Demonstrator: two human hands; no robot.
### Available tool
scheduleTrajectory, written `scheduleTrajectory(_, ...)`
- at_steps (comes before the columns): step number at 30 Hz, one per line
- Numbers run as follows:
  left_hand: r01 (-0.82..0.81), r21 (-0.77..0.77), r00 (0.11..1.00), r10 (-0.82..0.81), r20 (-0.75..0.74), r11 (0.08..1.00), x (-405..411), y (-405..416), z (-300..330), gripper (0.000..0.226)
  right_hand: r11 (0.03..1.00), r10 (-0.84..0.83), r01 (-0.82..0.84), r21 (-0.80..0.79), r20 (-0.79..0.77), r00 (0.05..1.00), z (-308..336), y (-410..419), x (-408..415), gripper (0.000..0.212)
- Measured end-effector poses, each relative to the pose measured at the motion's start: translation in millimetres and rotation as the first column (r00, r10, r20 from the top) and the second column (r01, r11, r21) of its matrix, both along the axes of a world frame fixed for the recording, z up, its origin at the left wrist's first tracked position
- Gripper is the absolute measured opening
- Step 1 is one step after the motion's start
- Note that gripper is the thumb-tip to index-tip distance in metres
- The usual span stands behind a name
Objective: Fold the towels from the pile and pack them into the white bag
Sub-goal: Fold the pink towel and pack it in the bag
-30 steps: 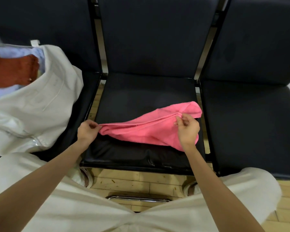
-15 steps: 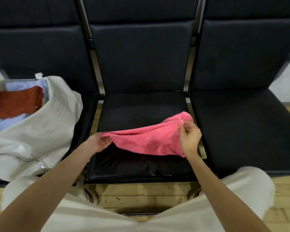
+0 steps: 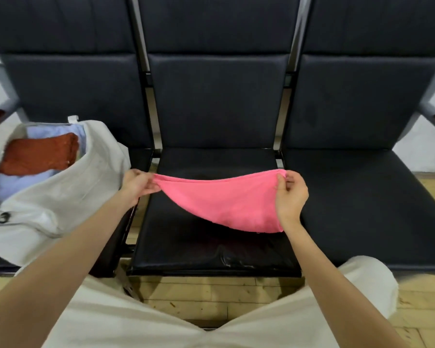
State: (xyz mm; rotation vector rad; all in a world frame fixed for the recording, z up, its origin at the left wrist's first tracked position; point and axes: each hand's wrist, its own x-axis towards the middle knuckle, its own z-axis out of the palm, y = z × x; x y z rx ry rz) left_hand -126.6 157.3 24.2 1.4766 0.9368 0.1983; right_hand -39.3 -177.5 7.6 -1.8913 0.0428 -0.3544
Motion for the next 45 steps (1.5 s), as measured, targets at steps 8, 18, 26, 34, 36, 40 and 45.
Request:
scheduleTrajectory(8, -0.222, 0.447, 0.919, 0.033, 0.392, 0.867, 26, 10, 116, 0.008, 0.99, -0.03, -0.002, 0.138, 0.229, 0.973, 91, 11, 23, 0.009)
scheduleTrajectory(18, -0.591, 0.482, 0.703, 0.119, 0.701, 0.647, 0, -4, 155, 0.004, 0.99, 0.088, -0.111, 0.085, 0.238, 0.967, 115, 29, 19, 0.009)
scheduleTrajectory(26, -0.574, 0.513, 0.736, 0.127, 0.664, 0.638, 2, 18, 162, 0.024, 0.984, 0.177, -0.18, 0.007, 0.158, 0.971, 118, 32, 24, 0.008)
scheduleTrajectory(34, -0.391, 0.685, 0.904, 0.116, 0.413, 0.614, 45, 31, 145, 0.021, 0.982, 0.116, -0.107, -0.156, 0.049, 0.992, 102, 42, 69, 0.014)
scheduleTrajectory(36, -0.316, 0.693, 0.939, 0.11, 0.325, 0.649, 62, 36, 146, 0.027, 0.985, 0.121, -0.12, -0.121, 0.007, 0.993, 110, 47, 86, 0.011)
scheduleTrajectory(40, -0.215, 0.479, 0.939, 0.046, 0.34, 0.851, 95, 44, 155, 0.029, 0.99, 0.129, -0.13, -0.051, -0.021, 0.991, 130, 51, 115, 0.009)
scheduleTrajectory(45, -0.127, 0.295, 0.91, -0.007, 0.415, 0.947, 121, 50, 157, 0.03, 0.995, 0.101, -0.101, 0.022, 0.002, 0.995, 141, 48, 128, 0.011)
